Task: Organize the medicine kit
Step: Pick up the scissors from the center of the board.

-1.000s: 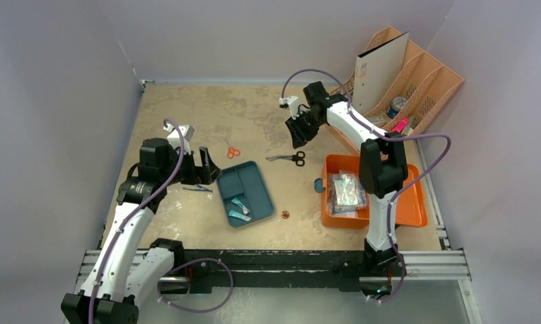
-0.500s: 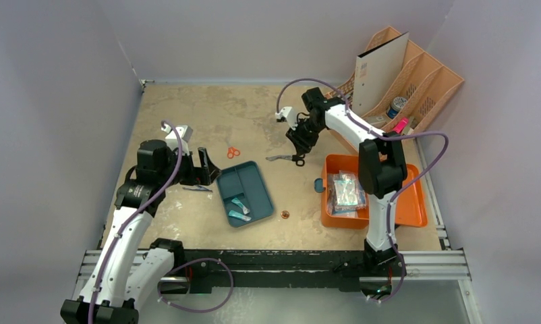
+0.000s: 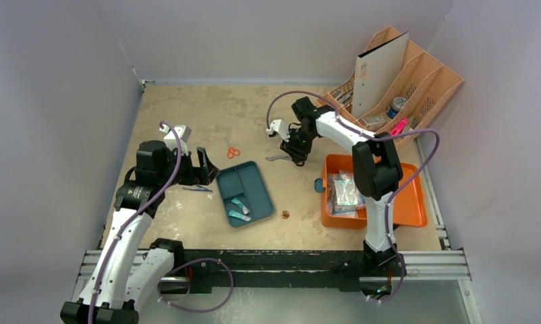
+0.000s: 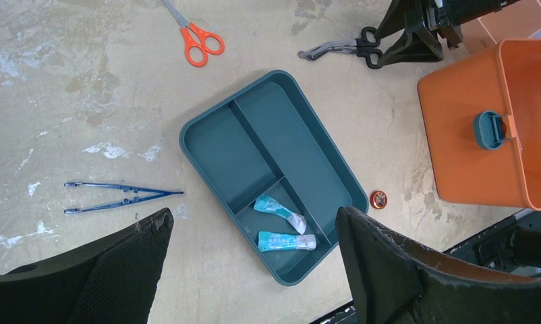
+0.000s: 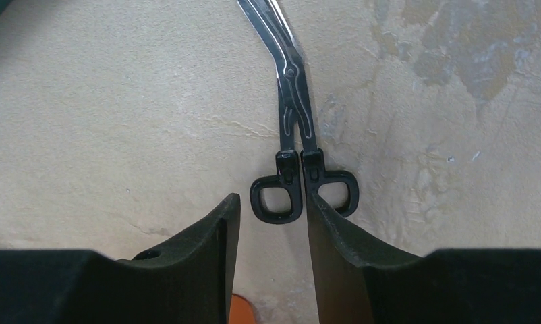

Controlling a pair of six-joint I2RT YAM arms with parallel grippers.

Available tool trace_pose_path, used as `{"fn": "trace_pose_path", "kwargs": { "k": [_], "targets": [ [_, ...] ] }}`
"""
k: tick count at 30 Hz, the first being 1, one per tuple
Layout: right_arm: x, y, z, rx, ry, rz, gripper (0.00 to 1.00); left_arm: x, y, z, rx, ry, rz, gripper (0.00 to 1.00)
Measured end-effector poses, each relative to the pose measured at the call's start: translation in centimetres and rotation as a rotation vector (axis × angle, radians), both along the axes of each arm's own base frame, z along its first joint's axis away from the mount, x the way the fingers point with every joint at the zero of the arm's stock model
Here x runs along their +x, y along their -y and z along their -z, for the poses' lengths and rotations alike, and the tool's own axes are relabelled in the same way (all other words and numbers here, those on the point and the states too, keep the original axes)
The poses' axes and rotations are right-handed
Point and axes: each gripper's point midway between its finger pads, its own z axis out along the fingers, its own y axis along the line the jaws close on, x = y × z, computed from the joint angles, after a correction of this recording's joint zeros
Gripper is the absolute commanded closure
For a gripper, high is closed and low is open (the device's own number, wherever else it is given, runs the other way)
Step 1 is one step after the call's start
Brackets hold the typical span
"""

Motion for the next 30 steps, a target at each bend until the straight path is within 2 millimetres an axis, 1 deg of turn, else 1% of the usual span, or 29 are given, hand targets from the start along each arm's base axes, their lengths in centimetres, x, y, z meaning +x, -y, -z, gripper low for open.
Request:
{"fn": "trace_pose_path", "kwargs": {
  "k": [5,11,16,20,22,26,30],
  "targets": [
    [0.3,-0.1,0.8,-0.018,0.015,-0.019,0.57,-0.1,-0.1,0.1,0.004,-0.007,-0.004,0.11],
    [1.1,0.3,2.5,-0.067,0.008,-0.028,0.56,-0.2,-0.4,0.1,0.015,-0.001,-0.021,0.11],
    [1.0,0.6,2.6,-0.078,0.009,-0.041,0.56,-0.2,-0.6,0.0,0.018,0.007,-0.027,0.11],
    [1.0,0.6,2.6,-0.081,0.010,-0.047,0.58,-0.2,-0.6,0.1,0.020,0.006,-0.030,0.11],
    [1.1,0.7,2.6,-0.084,0.013,-0.047,0.60,-0.2,-0.6,0.1,0.020,0.005,-0.030,0.11],
    [1.6,0.9,2.7,-0.102,0.034,-0.035,0.70,-0.2,-0.7,0.1,0.022,0.005,-0.033,0.11],
    [1.6,0.9,2.8,-0.110,0.046,-0.013,0.83,-0.1,-0.8,0.2,0.026,0.006,-0.040,0.11]
  ]
}}
